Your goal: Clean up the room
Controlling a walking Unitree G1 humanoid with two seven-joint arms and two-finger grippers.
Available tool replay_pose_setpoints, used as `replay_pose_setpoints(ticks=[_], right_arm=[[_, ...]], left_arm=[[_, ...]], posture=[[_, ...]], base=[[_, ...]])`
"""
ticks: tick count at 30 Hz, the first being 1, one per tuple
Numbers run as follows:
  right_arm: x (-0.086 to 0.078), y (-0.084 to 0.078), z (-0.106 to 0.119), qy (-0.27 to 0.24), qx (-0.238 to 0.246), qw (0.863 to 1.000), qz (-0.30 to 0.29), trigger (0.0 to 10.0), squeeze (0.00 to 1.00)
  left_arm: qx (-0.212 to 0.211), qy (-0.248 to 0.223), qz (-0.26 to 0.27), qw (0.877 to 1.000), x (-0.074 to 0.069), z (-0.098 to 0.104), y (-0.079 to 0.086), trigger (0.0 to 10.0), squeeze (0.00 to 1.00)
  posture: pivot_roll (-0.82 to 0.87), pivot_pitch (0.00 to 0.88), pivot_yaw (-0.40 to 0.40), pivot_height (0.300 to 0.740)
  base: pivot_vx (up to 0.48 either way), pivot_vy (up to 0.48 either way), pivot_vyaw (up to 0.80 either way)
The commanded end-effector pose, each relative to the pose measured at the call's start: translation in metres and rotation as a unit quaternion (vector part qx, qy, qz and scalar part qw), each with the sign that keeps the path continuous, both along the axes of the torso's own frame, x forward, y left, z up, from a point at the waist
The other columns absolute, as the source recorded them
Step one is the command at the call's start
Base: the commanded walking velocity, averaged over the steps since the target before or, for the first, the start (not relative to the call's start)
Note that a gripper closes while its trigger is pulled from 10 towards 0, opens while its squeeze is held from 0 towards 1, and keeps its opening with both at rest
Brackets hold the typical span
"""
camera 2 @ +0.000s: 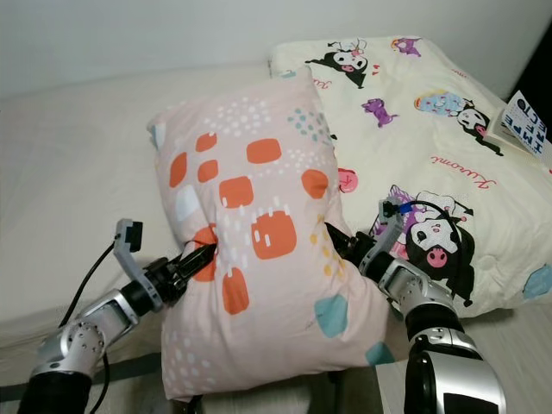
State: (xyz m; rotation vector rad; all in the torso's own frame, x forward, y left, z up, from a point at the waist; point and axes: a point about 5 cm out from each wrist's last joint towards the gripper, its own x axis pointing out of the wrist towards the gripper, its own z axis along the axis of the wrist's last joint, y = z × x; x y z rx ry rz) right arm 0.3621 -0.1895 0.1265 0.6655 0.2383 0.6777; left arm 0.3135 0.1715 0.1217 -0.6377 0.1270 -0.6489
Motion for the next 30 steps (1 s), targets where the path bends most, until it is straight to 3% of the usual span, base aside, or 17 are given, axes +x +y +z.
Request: replay_pose_setpoints(ticks=[1,16,24,25,26,27,28,30], right_arm=[[-0.006,0.016,-0.016,0.033,-0.001,0.999,0.037,0.0,0.00],[-0.004,0.016,-0.010,0.001,-0.026,0.999,0.033,0.0,0.00],[-0.002,0.027,0.005,-0.058,-0.017,0.998,0.030,0.0,0.00],[0.000,0.027,0.008,-0.078,-0.049,0.996,-0.002,0.0,0.00],[0.000,0.027,0.008,-0.078,-0.049,0.996,-0.002,0.0,0.00],[0.001,0.027,0.011,-0.099,-0.092,0.990,-0.035,10.0,0.00],[0.001,0.027,0.011,-0.099,-0.092,0.990,-0.035,10.0,0.00],[-0.002,0.027,0.022,-0.140,-0.121,0.978,-0.093,10.0,0.00]], left_arm=[[0.002,0.022,-0.027,0.999,-0.002,-0.009,-0.015,0.0,0.00],[0.040,0.004,0.034,0.999,0.011,-0.007,-0.014,0.0,0.00],[0.052,-0.035,0.052,0.997,0.007,0.005,-0.019,0.0,0.00],[0.075,-0.051,0.058,0.994,0.005,0.008,-0.020,0.0,0.00],[0.075,-0.051,0.058,0.994,0.005,0.008,-0.020,0.0,0.00],[0.102,-0.062,0.071,0.990,0.003,0.012,-0.022,10.0,0.00],[0.102,-0.062,0.071,0.990,0.003,0.012,-0.022,10.0,0.00],[0.144,-0.087,0.110,0.980,-0.001,0.020,-0.024,10.0,0.00]], posture=[[0.05,0.286,0.018,0.539],[0.03,0.196,0.024,0.539],[0.02,0.133,0.015,0.539],[0.01,0.121,0.006,0.539],[0.01,0.121,0.006,0.539],[0.02,0.120,0.002,0.539],[0.02,0.120,0.002,0.539],[0.01,0.119,-0.006,0.539]], base=[[0.000,0.000,0.00],[0.000,0.000,0.00],[0.000,0.000,0.00],[0.000,0.000,0.00],[0.000,0.000,0.00],[0.000,0.000,0.00],[0.000,0.000,0.00],[0.000,0.000,0.00]])
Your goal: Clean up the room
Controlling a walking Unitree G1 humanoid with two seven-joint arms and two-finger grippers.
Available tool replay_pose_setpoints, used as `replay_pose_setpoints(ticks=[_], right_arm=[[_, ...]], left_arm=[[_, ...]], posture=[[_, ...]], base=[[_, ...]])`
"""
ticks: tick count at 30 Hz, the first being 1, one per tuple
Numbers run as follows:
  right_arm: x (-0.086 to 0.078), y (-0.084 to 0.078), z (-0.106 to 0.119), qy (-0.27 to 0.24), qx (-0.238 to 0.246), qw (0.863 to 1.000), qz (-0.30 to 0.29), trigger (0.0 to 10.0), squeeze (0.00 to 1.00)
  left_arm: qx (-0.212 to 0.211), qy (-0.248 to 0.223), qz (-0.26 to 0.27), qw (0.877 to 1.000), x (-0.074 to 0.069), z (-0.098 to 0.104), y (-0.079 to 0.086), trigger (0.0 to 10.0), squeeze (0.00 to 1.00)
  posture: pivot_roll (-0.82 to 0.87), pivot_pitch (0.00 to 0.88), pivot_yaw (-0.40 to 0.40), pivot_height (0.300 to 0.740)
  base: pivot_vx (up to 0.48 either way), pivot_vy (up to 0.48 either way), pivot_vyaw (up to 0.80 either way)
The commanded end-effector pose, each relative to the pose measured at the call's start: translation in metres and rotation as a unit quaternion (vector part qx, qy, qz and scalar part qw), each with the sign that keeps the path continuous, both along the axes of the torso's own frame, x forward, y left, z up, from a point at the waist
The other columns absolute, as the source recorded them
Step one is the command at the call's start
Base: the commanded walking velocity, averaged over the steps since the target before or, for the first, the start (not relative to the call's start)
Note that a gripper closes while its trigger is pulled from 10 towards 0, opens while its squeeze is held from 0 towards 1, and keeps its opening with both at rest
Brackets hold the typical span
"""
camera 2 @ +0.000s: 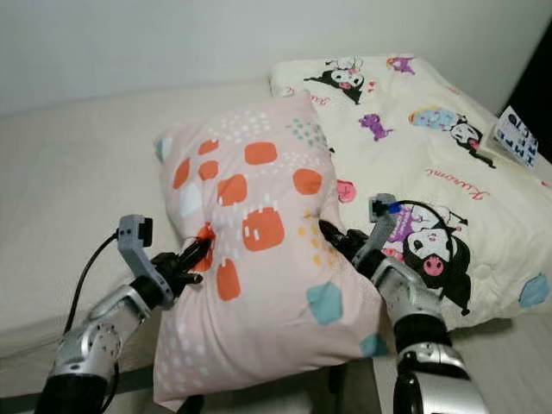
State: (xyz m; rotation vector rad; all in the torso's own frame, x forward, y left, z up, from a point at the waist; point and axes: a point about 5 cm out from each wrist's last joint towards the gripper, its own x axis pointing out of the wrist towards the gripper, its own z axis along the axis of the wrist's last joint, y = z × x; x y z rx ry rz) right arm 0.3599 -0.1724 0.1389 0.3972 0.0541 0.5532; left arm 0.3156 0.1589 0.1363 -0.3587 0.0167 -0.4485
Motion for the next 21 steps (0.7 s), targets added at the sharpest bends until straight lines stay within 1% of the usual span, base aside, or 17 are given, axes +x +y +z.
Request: replay_pose_setpoints(ticks=[1,2,3,4,6,7,8,11,17,21], right_arm=[[0.000,0.010,0.009,-0.033,-0.016,0.999,-0.011,10.0,0.00],[-0.002,0.008,0.012,-0.046,-0.025,0.998,-0.033,10.0,0.00],[-0.002,0.008,0.012,-0.046,-0.025,0.998,-0.033,10.0,0.00],[-0.005,0.007,0.014,-0.063,-0.049,0.995,-0.060,10.0,0.00],[-0.005,0.007,0.014,-0.063,-0.049,0.995,-0.060,10.0,0.00],[-0.006,0.007,0.015,-0.070,-0.054,0.994,-0.064,10.0,0.00],[-0.006,0.007,0.015,-0.070,-0.054,0.994,-0.064,10.0,0.00],[-0.011,0.010,0.017,-0.081,-0.042,0.994,-0.066,10.0,0.00],[-0.016,0.012,0.014,-0.079,-0.037,0.993,-0.076,10.0,0.00],[-0.018,0.013,0.013,-0.078,-0.038,0.993,-0.080,10.0,0.00]], left_arm=[[0.022,-0.020,-0.001,1.000,-0.003,0.006,-0.012,10.0,0.00],[0.030,-0.025,0.018,0.999,-0.004,0.007,-0.011,10.0,0.00],[0.030,-0.025,0.018,0.999,-0.004,0.007,-0.011,10.0,0.00],[0.025,-0.020,0.041,0.999,-0.006,0.005,-0.010,10.0,0.00],[0.025,-0.020,0.041,0.999,-0.006,0.005,-0.010,10.0,0.00],[0.024,-0.020,0.052,0.998,-0.006,0.004,-0.009,10.0,0.00],[0.024,-0.020,0.052,0.998,-0.006,0.004,-0.009,10.0,0.00],[0.025,-0.026,0.064,0.997,-0.008,0.005,-0.010,10.0,0.00],[0.025,-0.035,0.064,0.997,-0.013,0.007,-0.015,10.0,0.00],[0.026,-0.036,0.067,0.997,-0.014,0.008,-0.015,10.0,0.00]], posture=[[0.01,0.119,-0.006,0.539],[0.01,0.116,-0.006,0.539],[0.01,0.116,-0.006,0.539],[0.00,0.113,-0.006,0.539],[0.00,0.113,-0.006,0.539],[0.00,0.113,-0.008,0.539],[0.00,0.113,-0.008,0.539],[0.00,0.114,-0.009,0.539],[0.00,0.117,-0.006,0.564],[0.00,0.117,-0.006,0.569]], base=[[0.000,0.000,0.00],[0.000,0.000,0.00],[0.000,0.000,0.00],[0.000,0.000,0.00],[0.000,0.000,0.00],[0.000,0.000,0.00],[0.000,0.000,0.00],[0.000,0.000,0.00],[0.000,0.000,0.00],[0.000,0.000,0.00]])
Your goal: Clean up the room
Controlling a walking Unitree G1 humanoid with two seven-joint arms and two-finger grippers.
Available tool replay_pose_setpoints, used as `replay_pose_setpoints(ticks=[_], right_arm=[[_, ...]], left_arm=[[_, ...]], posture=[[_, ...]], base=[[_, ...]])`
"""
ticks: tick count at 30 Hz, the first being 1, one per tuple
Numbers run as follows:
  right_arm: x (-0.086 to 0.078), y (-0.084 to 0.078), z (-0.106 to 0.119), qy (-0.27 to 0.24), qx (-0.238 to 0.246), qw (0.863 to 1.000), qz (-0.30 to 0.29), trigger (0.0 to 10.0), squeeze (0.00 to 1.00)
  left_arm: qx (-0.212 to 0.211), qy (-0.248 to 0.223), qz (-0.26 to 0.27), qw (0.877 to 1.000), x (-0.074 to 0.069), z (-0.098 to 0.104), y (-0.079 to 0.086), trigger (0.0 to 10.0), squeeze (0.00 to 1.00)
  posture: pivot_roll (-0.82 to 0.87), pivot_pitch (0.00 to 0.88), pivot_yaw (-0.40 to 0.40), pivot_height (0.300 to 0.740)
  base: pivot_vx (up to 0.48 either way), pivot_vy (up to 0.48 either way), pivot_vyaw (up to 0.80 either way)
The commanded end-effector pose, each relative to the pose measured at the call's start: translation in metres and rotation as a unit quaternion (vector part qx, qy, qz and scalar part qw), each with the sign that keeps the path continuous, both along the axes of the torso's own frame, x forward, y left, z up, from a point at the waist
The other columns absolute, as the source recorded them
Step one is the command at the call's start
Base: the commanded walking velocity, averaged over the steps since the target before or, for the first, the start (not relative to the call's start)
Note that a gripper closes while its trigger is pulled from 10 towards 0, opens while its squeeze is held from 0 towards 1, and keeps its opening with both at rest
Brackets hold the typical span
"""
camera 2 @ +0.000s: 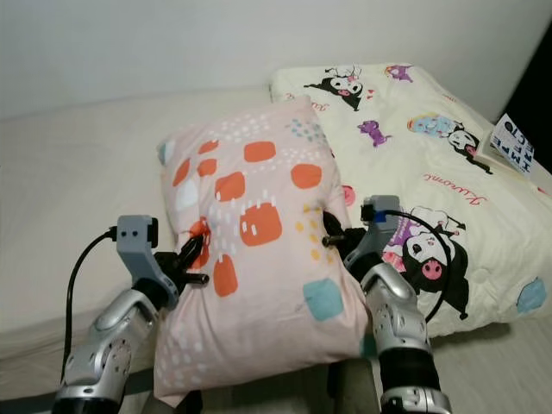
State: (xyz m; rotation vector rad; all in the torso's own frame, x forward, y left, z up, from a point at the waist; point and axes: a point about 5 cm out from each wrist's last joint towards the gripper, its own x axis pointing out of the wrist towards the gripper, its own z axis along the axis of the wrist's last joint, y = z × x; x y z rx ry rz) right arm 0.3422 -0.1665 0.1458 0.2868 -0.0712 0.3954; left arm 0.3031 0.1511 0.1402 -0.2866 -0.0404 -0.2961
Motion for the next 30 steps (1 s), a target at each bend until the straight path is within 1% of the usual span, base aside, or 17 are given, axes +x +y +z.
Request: replay_pose_setpoints(ticks=[1,5,10,14,16,23,24,30], right_arm=[[-0.0031,0.0077,0.0063,-0.017,-0.004,1.000,0.000,10.0,0.00],[-0.0058,0.0090,0.0052,-0.016,-0.009,1.000,-0.002,10.0,0.00],[-0.0068,0.0093,0.0051,-0.014,-0.010,1.000,-0.002,10.0,0.00],[-0.0069,0.0101,0.0063,-0.015,-0.012,1.000,0.000,10.0,0.00],[-0.0069,0.0101,0.0063,-0.015,-0.012,1.000,0.000,10.0,0.00],[-0.0075,0.0110,0.0075,-0.014,-0.015,1.000,0.002,10.0,0.00],[-0.0073,0.0110,0.0078,-0.014,-0.016,1.000,0.003,10.0,0.00],[-0.0073,0.0110,0.0081,-0.014,-0.017,1.000,0.005,10.0,0.00]], left_arm=[[0.000,-0.014,-0.006,1.000,-0.0028,0.0059,-0.0081,10.0,0.00],[0.006,-0.017,0.004,1.000,-0.0036,0.0061,-0.0072,10.0,0.00],[0.011,-0.019,0.009,1.000,-0.0042,0.0060,-0.0071,10.0,0.00],[0.020,-0.027,0.030,0.999,-0.0040,0.0078,-0.0036,10.0,0.00],[0.020,-0.027,0.030,0.999,-0.0040,0.0078,-0.0036,10.0,0.00],[0.018,-0.032,0.033,0.999,-0.0046,0.0106,-0.0020,10.0,0.00],[0.017,-0.032,0.034,0.999,-0.0050,0.0105,-0.0021,10.0,0.00],[0.017,-0.032,0.035,0.999,-0.0055,0.0101,-0.0018,10.0,0.00]], posture=[[0.00,0.117,-0.007,0.579],[0.00,0.119,-0.007,0.599],[0.00,0.120,-0.007,0.614],[0.00,0.122,-0.009,0.634],[0.00,0.122,-0.009,0.634],[0.00,0.124,-0.013,0.664],[0.00,0.124,-0.014,0.674],[0.00,0.124,-0.016,0.694]], base=[[0.000,0.000,0.00],[0.000,0.000,0.00],[0.000,0.000,0.00],[0.000,0.000,0.00],[0.000,0.000,0.00],[0.000,0.000,0.00],[0.000,0.000,0.00],[0.000,0.000,0.00]])
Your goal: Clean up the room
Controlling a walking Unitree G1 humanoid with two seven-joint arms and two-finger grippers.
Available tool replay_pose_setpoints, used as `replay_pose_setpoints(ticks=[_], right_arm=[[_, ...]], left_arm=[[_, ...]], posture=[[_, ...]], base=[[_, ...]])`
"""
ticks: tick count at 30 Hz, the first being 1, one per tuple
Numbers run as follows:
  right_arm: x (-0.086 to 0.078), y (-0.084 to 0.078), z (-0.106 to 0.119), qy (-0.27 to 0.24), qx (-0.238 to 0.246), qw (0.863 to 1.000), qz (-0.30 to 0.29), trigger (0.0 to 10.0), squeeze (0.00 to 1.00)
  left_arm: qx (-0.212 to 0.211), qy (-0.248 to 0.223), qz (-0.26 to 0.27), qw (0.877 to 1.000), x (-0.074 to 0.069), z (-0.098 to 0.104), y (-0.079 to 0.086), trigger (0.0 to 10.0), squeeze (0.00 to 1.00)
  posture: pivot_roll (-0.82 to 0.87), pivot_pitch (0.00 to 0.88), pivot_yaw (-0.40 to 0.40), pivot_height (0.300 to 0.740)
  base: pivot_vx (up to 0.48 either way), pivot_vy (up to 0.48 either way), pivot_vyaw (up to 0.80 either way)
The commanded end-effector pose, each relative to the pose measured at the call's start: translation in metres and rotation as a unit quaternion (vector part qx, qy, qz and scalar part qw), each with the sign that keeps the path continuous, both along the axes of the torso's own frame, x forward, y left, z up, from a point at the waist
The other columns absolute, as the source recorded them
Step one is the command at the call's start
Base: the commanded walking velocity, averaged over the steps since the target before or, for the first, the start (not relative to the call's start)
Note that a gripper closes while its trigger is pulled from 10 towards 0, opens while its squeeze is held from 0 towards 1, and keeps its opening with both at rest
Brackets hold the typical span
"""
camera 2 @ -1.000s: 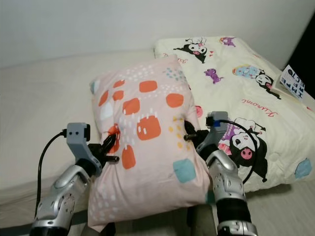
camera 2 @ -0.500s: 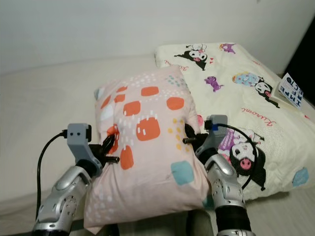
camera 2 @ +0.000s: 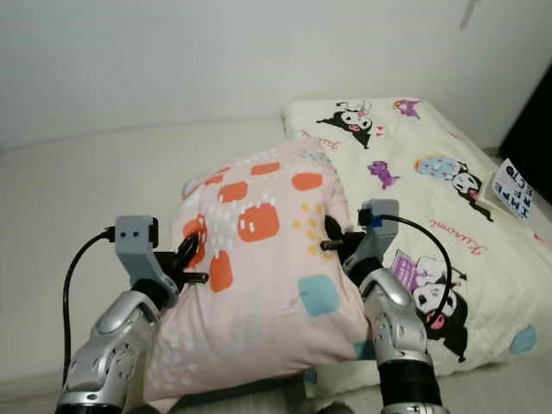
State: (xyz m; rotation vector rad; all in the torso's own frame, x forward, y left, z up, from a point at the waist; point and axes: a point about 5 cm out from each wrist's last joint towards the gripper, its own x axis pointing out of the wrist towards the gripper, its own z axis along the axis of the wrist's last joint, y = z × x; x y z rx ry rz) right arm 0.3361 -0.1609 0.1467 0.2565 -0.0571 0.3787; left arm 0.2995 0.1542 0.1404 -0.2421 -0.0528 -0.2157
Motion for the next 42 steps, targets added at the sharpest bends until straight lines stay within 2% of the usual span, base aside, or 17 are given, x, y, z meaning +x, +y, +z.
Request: replay_pose_setpoints(ticks=[1,12,25,33,35,37,42], right_arm=[[-0.001,0.005,0.007,-0.019,-0.003,1.000,0.015,10.0,0.00],[-0.002,0.007,0.008,-0.018,-0.007,1.000,0.019,10.0,0.00],[-0.004,0.011,0.004,-0.006,-0.010,1.000,0.027,10.0,0.00],[-0.007,0.017,-0.010,0.004,-0.024,1.000,0.018,10.0,0.00],[-0.009,0.019,-0.016,0.016,-0.026,0.999,0.022,10.0,0.00],[-0.014,0.020,-0.033,0.055,-0.048,0.997,0.018,10.0,0.00],[-0.019,0.020,-0.046,0.085,-0.033,0.996,0.004,10.0,0.00]], left_arm=[[-0.003,-0.029,-0.005,1.000,-0.002,0.010,-0.005,10.0,0.00],[-0.007,-0.032,-0.009,0.999,-0.006,0.010,-0.005,10.0,0.00],[-0.010,-0.028,-0.001,1.000,-0.008,0.008,-0.004,10.0,0.00],[0.001,-0.010,0.015,1.000,-0.011,-0.003,-0.002,10.0,0.00],[0.007,-0.004,0.022,1.000,-0.012,-0.007,-0.002,10.0,0.00],[0.031,0.016,0.044,0.998,-0.012,-0.017,-0.001,10.0,0.00],[0.032,0.027,0.044,0.998,-0.013,-0.027,-0.005,10.0,0.00]], posture=[[0.00,0.124,-0.017,0.699],[0.00,0.122,-0.022,0.739],[0.00,0.118,-0.029,0.740],[0.01,0.111,-0.032,0.740],[0.01,0.108,-0.032,0.740],[0.01,0.105,-0.032,0.740],[0.01,0.100,-0.029,0.740]], base=[[0.000,0.000,0.00],[0.000,0.000,0.00],[0.000,0.000,0.00],[0.000,0.000,0.00],[0.000,0.000,0.00],[0.000,0.000,0.00],[0.000,0.000,0.00]])
